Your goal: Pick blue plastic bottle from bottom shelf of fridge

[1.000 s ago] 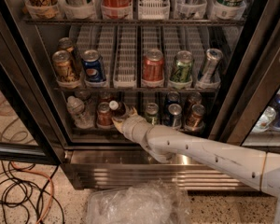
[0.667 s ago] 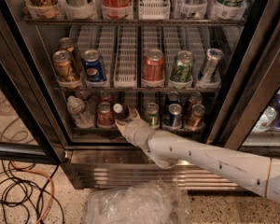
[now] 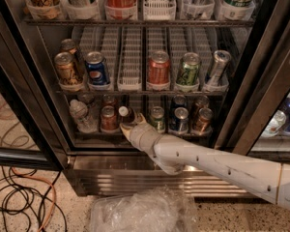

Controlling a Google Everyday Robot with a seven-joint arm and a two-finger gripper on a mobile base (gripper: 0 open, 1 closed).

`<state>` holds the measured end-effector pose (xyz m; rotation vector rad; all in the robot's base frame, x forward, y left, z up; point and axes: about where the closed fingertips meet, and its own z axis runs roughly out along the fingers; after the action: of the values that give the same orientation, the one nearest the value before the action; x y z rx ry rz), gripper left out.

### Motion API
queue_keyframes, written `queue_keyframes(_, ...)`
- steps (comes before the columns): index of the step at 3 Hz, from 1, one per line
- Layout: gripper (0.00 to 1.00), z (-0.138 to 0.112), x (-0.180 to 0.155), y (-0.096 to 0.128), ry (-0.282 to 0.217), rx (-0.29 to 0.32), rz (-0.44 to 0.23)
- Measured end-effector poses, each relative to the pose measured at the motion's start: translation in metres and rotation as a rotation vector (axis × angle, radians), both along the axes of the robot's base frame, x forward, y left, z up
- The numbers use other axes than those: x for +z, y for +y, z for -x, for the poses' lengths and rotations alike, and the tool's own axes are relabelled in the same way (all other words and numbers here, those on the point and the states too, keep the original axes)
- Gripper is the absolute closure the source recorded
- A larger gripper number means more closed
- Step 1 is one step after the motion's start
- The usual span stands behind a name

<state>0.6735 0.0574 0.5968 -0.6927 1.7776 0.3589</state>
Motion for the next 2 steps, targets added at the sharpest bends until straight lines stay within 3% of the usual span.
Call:
queue_keyframes(1,1.0,-0.001,0.015,0.002,-0.057,-0.003,-0.015)
queue_keyframes(2,1.0,-0.011,0.019,-0.032,-0.128,-0.1,-0.058)
